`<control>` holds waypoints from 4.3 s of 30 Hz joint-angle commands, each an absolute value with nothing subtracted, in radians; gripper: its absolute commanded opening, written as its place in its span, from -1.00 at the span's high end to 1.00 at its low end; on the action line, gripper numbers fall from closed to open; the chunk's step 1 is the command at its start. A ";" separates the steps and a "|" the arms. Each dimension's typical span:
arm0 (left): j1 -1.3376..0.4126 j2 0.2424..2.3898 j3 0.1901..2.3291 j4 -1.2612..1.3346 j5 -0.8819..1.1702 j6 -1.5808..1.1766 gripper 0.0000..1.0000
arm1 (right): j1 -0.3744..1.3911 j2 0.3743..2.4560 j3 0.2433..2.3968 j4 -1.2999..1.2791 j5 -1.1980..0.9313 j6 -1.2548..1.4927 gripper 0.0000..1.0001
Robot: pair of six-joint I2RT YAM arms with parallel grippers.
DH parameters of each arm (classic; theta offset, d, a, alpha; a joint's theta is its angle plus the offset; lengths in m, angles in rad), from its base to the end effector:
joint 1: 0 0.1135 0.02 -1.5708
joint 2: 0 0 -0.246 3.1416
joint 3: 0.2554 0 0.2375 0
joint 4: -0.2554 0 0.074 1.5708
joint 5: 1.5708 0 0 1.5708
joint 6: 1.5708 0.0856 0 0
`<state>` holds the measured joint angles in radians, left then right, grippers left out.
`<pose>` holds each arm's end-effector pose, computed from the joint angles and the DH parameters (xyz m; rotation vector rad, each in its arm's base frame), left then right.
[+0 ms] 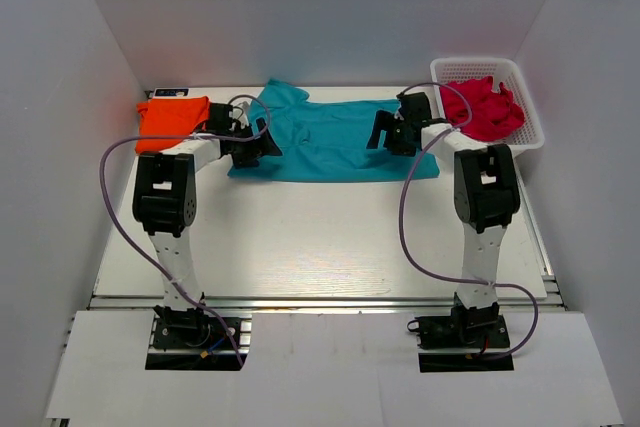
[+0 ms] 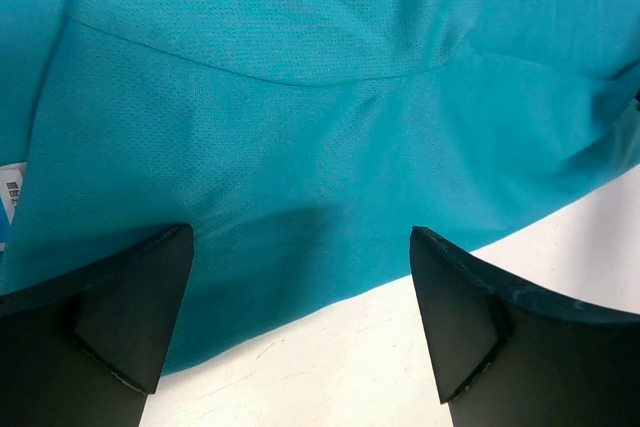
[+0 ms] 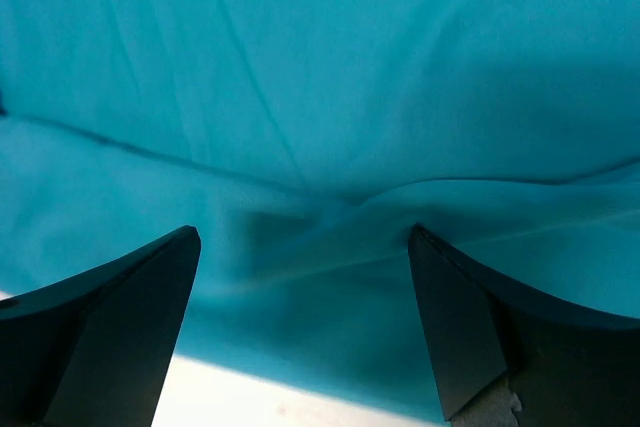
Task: Fold and stack the t-shirts
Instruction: Fold the flattened tshirt in 1/3 of the way, then grap the side of the flattened tshirt furthest away from the robot with both arms
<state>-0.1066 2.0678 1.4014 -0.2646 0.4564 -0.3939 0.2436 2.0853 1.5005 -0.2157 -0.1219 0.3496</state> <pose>0.4385 -0.0849 0.1138 -0.1693 2.5277 -0.7756 0.4599 0.1250 0.1367 0.0680 2.4050 0.4253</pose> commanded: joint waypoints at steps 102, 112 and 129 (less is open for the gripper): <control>-0.215 2.392 1.968 -0.460 -0.198 -0.252 1.00 | 0.241 1.736 1.255 -0.210 0.308 0.410 -0.81; -0.215 2.287 1.894 -0.390 -0.184 -0.252 1.00 | 0.241 2.048 1.526 -0.299 0.472 0.486 -0.77; -0.215 2.226 1.810 -0.322 -0.114 -0.213 1.00 | 0.244 2.172 1.594 -0.267 0.514 0.437 0.25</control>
<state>-0.2176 2.3337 1.8233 -0.3523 -0.1410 -0.2333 0.2424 2.1723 1.5665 -0.2886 0.4942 0.4538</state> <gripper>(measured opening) 0.019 0.399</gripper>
